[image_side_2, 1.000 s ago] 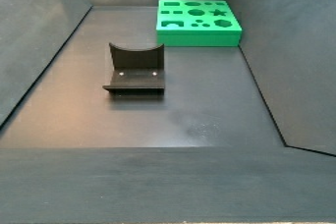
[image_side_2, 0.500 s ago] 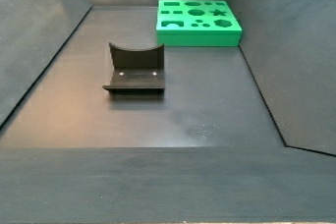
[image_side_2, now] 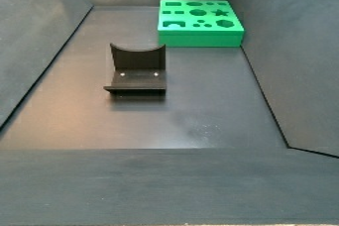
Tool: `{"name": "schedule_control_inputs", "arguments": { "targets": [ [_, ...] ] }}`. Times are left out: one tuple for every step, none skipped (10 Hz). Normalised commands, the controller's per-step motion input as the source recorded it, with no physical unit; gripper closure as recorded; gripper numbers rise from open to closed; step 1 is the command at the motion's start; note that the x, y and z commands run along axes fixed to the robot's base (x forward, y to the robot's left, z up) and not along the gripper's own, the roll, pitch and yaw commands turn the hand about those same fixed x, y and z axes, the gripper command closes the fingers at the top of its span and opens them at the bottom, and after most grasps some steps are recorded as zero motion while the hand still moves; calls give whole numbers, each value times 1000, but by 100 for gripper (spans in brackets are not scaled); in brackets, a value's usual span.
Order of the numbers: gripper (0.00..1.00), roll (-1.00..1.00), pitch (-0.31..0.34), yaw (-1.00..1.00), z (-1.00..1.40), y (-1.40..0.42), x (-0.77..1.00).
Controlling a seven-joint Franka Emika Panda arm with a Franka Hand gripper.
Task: Pick up the oval object. Move up. Move to above the board. Insert the oval object.
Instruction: Insert the oval object.
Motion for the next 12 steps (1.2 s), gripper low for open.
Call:
{"name": "schedule_control_inputs", "arguments": {
  "targets": [
    [100,243,76,0,-346,-409,397],
    [100,167,0,0,-526,-363,200],
    [100,141,0,0,-506,-303,191],
    [100,144,0,0,-420,-257,100],
    [100,69,0,-3,-351,-240,3],
    [100,81,0,0,-271,-220,0],
    [100,94,0,0,-211,-131,0],
    [100,60,0,40,-311,-83,0],
    [100,7,-13,86,-366,-43,-6],
    [100,0,-17,137,-329,-6,0],
    [100,21,0,183,-280,-31,0],
    [100,13,0,229,-289,-9,46]
  ]
}}
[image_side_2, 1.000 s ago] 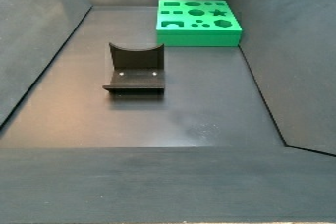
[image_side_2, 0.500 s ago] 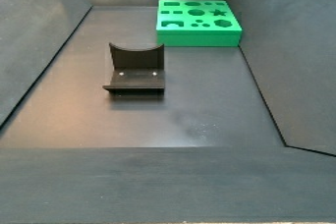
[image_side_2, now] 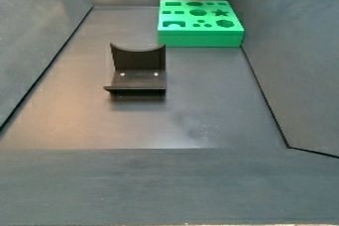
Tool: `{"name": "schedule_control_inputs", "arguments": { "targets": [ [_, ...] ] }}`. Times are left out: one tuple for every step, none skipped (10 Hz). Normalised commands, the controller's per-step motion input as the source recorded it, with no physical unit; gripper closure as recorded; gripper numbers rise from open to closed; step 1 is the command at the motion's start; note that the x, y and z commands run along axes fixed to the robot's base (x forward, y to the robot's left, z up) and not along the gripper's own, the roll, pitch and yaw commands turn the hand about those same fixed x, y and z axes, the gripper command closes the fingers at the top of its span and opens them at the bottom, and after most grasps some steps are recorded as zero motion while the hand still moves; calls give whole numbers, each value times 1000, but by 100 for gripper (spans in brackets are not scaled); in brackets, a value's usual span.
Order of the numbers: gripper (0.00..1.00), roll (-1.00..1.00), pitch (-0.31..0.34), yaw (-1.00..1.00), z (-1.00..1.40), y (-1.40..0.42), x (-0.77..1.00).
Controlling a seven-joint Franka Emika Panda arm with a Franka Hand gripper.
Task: Pick up the oval object. Move up. Move to above the board. Insert the oval object.
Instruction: Insert the oval object.
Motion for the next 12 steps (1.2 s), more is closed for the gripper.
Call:
{"name": "schedule_control_inputs", "arguments": {
  "targets": [
    [100,21,0,237,-220,-26,83],
    [100,30,0,177,-154,-77,66],
    [100,89,0,166,-160,-140,109],
    [100,79,0,157,-166,-129,109],
    [100,60,0,134,-171,-137,131],
    [100,53,0,77,-180,-140,163],
    [100,67,0,0,-257,-49,209],
    [100,84,7,0,-249,0,157],
    [100,103,14,0,-231,0,80],
    [100,120,19,0,-186,0,0],
    [100,137,16,0,-217,0,0],
    [100,137,29,0,-197,23,0]
  ]
}}
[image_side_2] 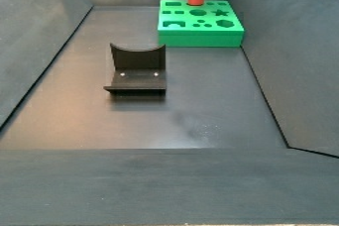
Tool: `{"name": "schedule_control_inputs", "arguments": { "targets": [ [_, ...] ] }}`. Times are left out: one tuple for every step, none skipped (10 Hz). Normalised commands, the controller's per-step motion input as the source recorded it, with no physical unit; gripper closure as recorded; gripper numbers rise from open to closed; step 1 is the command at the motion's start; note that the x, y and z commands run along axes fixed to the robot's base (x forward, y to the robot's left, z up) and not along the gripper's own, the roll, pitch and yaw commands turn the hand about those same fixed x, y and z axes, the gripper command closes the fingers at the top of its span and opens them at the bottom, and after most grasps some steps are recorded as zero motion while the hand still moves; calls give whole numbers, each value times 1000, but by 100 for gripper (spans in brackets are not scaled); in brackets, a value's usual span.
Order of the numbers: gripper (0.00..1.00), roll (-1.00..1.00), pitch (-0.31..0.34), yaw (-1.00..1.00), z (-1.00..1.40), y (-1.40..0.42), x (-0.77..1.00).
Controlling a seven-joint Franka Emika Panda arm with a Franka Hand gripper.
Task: Pick up the oval object. Move up. Move to above the board. Insert the oval object.
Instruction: Insert the oval object.
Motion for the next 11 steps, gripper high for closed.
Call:
{"name": "schedule_control_inputs", "arguments": {
  "targets": [
    [100,136,30,3,-214,77,6],
    [100,116,26,3,-174,49,6],
    [100,86,21,6,-151,37,29],
    [100,109,7,29,-217,0,6],
    [100,121,0,114,-291,-23,26],
    [100,133,0,114,-266,-260,89],
    [100,113,0,97,-191,-283,237],
    [100,86,0,80,-123,-240,194],
    [100,67,0,11,-126,-206,100],
    [100,63,0,23,-197,-120,177],
    [100,89,16,40,-191,0,151]
  ]
}}
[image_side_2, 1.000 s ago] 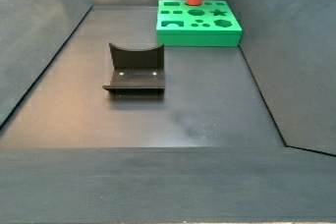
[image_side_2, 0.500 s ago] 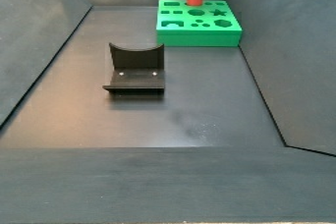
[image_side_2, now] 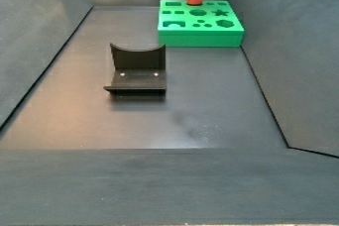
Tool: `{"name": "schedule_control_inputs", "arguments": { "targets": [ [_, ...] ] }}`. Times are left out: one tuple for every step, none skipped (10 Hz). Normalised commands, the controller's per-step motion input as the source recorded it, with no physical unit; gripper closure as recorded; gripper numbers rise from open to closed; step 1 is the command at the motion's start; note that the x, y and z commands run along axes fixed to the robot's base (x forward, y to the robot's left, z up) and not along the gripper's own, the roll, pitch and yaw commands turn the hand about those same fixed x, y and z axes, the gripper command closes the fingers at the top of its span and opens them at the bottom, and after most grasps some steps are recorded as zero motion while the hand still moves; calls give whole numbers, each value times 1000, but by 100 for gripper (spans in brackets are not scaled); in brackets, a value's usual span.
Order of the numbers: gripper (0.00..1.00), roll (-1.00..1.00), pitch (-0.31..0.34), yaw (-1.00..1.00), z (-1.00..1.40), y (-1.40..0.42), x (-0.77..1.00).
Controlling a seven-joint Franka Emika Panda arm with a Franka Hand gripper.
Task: Pick up the oval object. Move up. Move to above the board. Insert the oval object.
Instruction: Insert the oval object.
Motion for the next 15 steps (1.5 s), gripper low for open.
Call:
{"name": "schedule_control_inputs", "arguments": {
  "targets": [
    [100,109,20,9,-183,66,11],
    [100,94,16,0,-157,69,0],
    [100,126,13,0,-169,60,0],
    [100,107,11,0,-160,103,0],
    [100,117,11,0,-177,120,0],
    [100,106,9,0,-163,126,-17],
    [100,63,0,0,-166,77,0],
    [100,94,0,0,-194,11,0],
    [100,179,0,0,-386,0,-63],
    [100,159,-54,69,-1000,-197,-31],
    [100,100,-21,274,-1000,-109,0],
    [100,76,-7,260,-1000,-163,9],
    [100,50,0,229,-1000,-214,146],
    [100,33,0,214,-1000,-240,257],
    [100,21,-3,151,-1000,-271,431]
  ]
}}
